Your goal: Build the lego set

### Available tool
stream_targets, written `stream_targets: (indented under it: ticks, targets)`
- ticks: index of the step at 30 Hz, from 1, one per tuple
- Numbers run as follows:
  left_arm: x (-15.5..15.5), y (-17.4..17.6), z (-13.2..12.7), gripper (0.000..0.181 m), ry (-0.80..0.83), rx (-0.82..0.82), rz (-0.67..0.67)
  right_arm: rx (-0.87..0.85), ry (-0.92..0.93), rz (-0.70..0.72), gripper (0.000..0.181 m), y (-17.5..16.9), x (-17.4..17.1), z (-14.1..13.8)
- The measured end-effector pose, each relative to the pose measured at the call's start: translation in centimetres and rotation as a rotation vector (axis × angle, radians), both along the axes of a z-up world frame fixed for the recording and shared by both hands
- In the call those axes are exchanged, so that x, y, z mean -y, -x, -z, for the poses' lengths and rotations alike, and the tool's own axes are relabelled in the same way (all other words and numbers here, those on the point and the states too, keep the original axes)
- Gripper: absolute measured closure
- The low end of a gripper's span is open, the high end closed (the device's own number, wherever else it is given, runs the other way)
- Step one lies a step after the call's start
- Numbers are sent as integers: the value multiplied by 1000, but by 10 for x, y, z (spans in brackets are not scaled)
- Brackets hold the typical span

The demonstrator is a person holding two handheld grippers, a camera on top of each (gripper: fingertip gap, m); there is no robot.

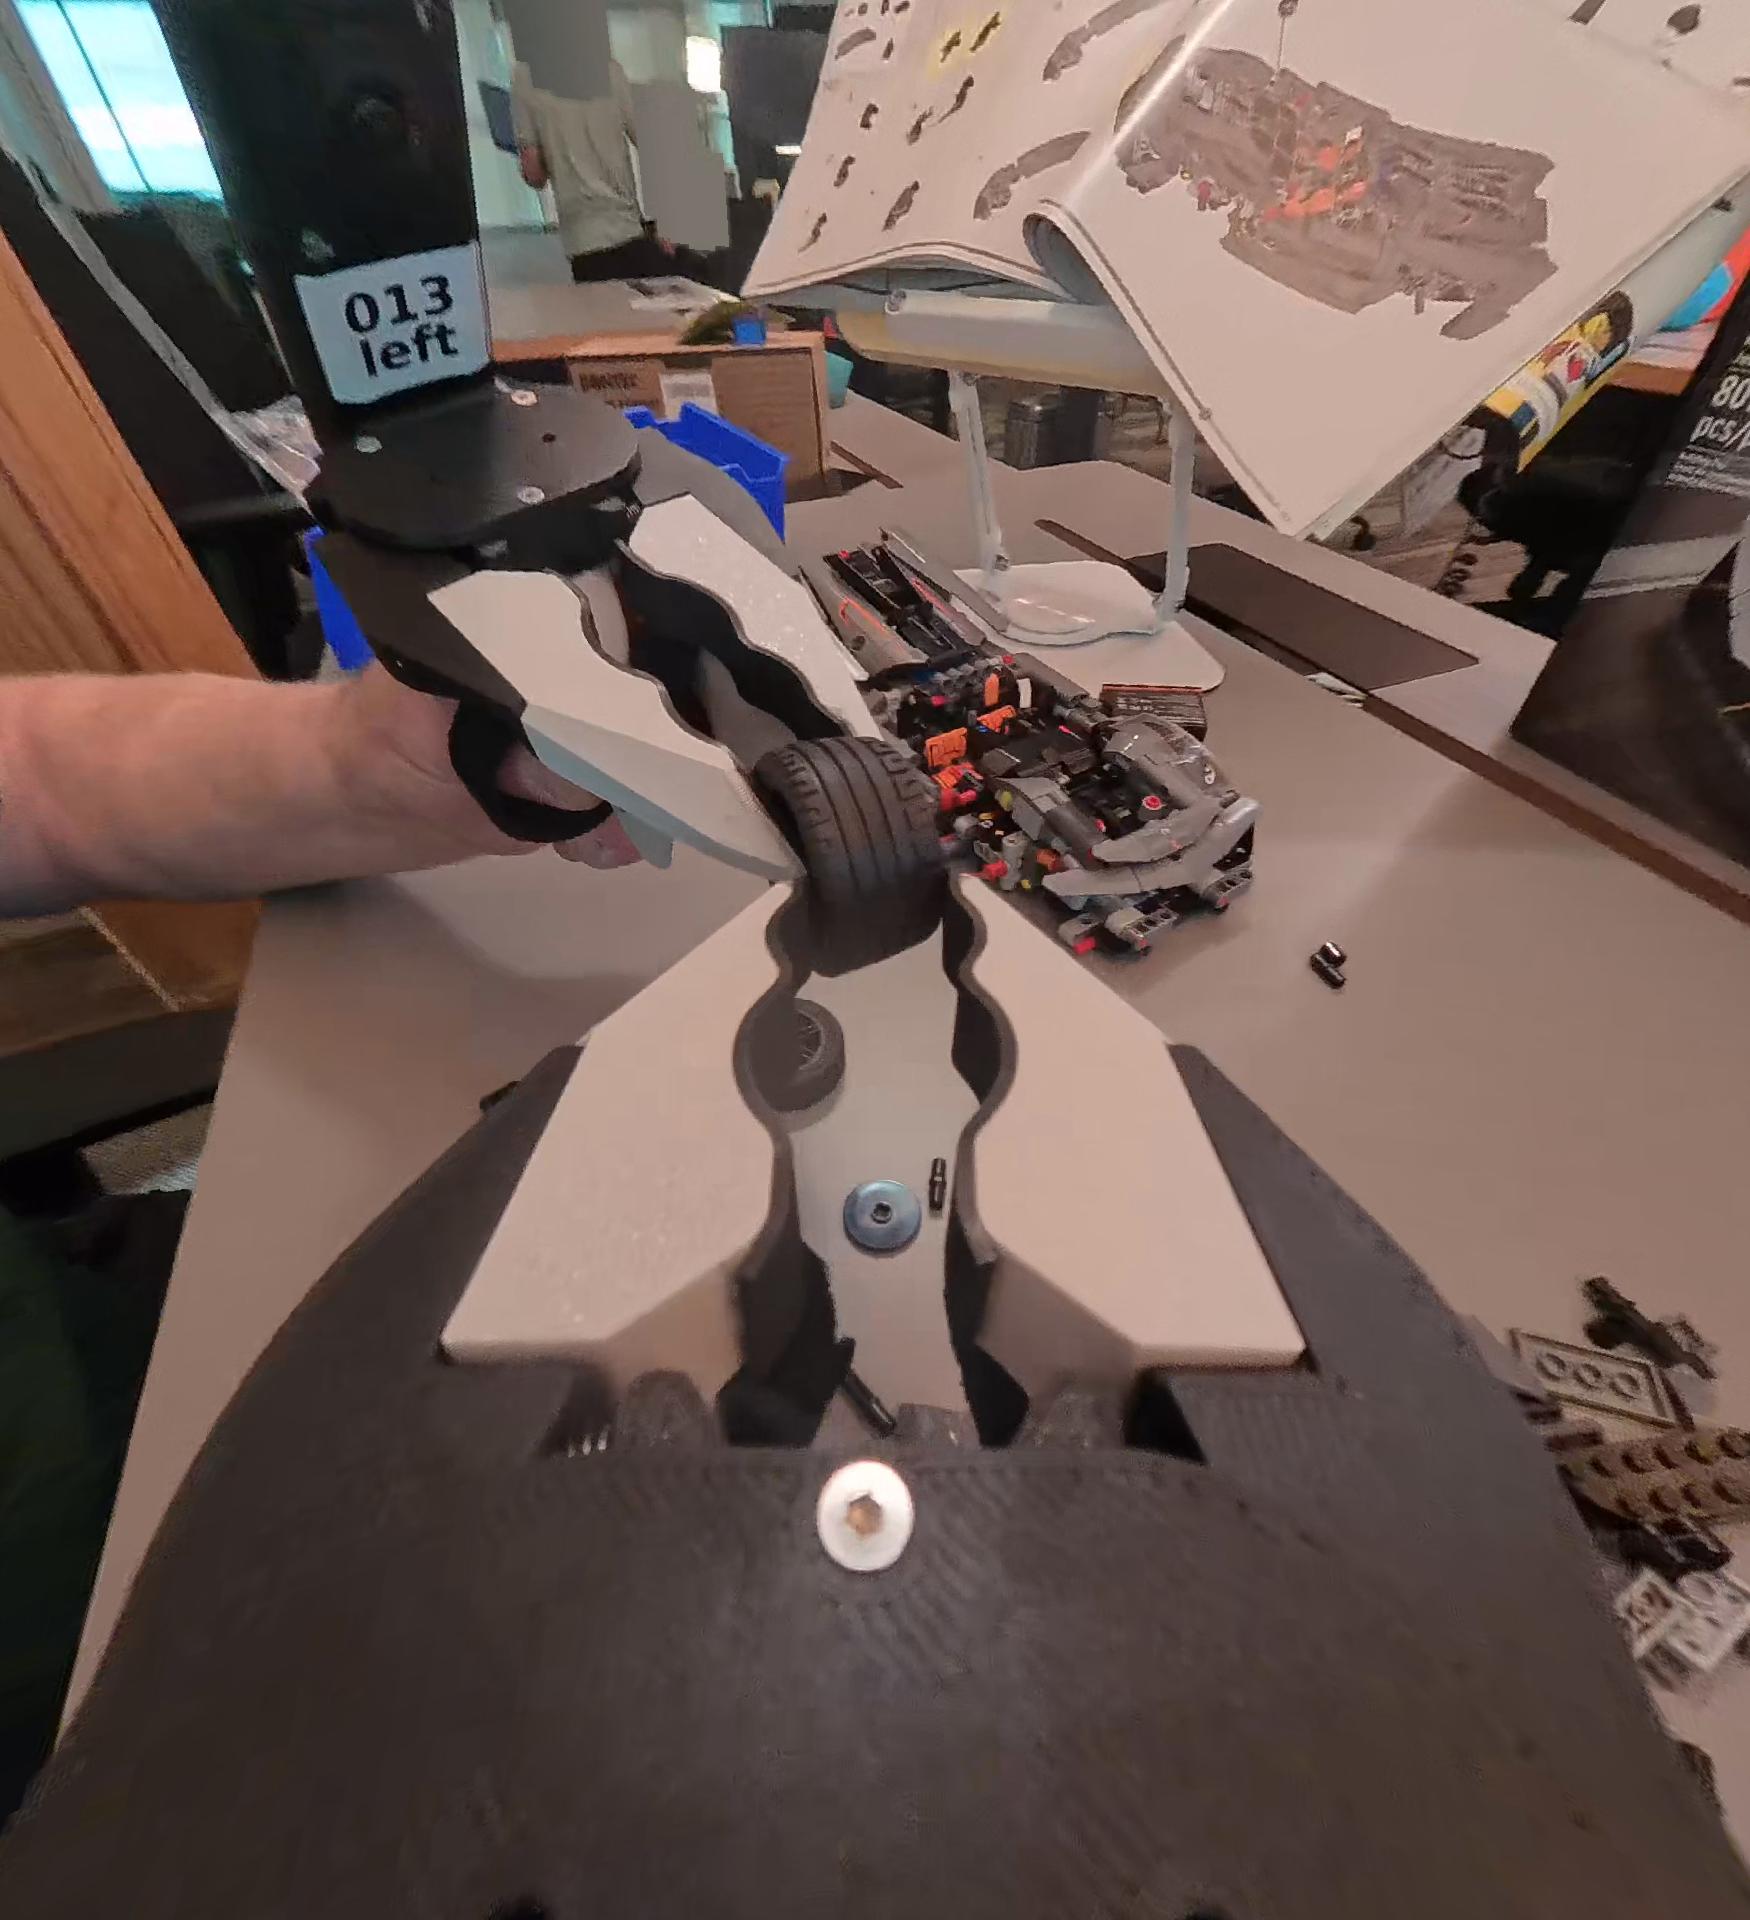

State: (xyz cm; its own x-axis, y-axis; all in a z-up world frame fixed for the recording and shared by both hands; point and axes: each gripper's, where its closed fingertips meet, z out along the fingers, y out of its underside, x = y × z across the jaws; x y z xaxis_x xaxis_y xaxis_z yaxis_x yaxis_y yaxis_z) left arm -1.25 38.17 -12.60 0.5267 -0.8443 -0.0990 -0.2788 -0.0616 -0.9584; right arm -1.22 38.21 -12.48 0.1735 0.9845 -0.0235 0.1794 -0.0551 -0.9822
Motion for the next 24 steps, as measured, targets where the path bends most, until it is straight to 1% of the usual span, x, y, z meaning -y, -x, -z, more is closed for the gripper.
stream_targets:
  ticks: [4,8,10,13,17,22,24]
  targets:
    - [-1,-2,3,162,29,6,16,-20,64,-5,161,-2,-3,1]
    - [-8,-2,17,162,62,-10,-20,15,105,58,163,-2,-11,11]
    - [-14,-1,26,162,64,-50,-53,43,125,99,163,-2,-17,17]
    - [-20,-2,37,162,58,-97,-89,91,120,155,164,-2,-23,25]
    - [-29,-3,41,163,18,-175,-151,120,106,218,163,-5,-30,30]
    - [-37,-3,47,163,-4,-242,-203,202,25,303,164,-6,-37,38]
    - [-37,-3,49,163,-20,-268,-208,222,-7,303,163,-7,-38,39]
